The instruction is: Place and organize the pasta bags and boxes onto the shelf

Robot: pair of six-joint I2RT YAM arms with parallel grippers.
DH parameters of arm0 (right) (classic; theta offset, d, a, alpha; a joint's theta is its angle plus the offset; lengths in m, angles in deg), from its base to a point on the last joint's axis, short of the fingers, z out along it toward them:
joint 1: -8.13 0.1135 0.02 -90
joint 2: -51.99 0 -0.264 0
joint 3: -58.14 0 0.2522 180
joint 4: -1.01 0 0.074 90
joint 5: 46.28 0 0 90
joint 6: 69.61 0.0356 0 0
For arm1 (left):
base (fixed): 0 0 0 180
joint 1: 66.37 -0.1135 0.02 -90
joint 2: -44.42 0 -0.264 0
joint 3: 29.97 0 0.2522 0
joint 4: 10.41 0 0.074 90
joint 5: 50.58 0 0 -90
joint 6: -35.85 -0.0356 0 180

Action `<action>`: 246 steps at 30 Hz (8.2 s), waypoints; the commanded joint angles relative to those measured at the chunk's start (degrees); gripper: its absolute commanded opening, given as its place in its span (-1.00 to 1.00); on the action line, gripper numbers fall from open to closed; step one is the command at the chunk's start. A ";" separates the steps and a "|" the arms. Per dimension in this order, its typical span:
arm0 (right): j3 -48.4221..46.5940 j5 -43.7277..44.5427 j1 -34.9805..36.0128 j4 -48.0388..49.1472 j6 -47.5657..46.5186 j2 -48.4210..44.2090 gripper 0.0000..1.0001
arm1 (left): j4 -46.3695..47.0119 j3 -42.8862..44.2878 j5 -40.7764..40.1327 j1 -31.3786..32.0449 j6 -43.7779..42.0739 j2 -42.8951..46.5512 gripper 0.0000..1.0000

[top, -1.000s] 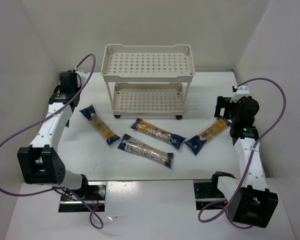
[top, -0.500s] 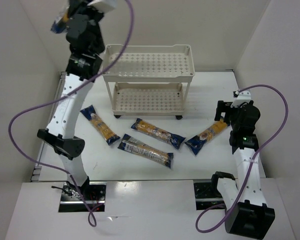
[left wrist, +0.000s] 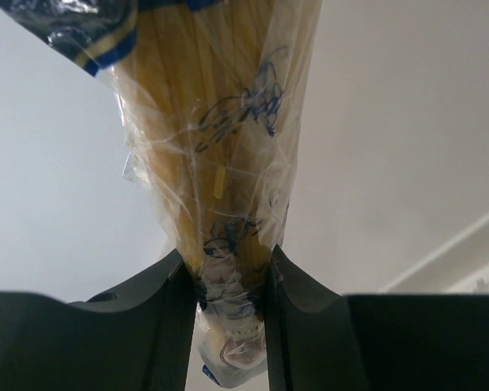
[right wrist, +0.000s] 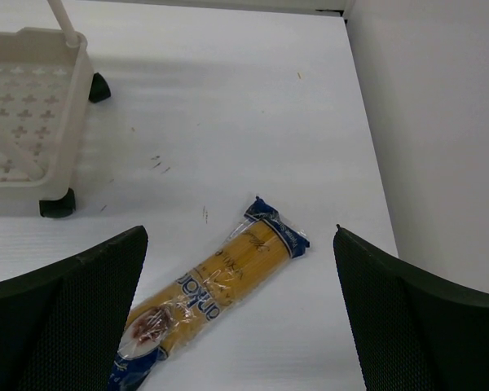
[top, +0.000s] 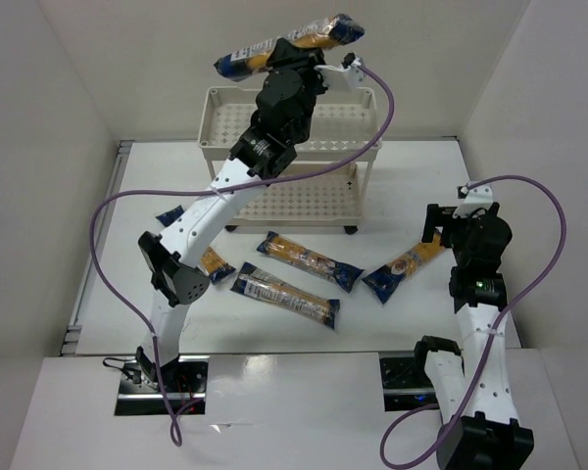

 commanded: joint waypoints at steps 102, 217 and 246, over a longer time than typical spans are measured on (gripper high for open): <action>-25.31 4.09 -0.39 -10.64 32.46 42.27 -1.00 | -34.12 -61.14 13.04 -46.70 62.02 29.92 1.00; -38.37 -6.29 68.86 -22.43 -12.73 52.89 0.96 | -52.75 -69.40 16.71 -52.22 58.23 41.62 1.00; -28.43 10.15 76.25 -10.02 -10.59 68.90 -1.00 | -37.11 -74.50 48.72 -58.21 73.62 36.07 1.00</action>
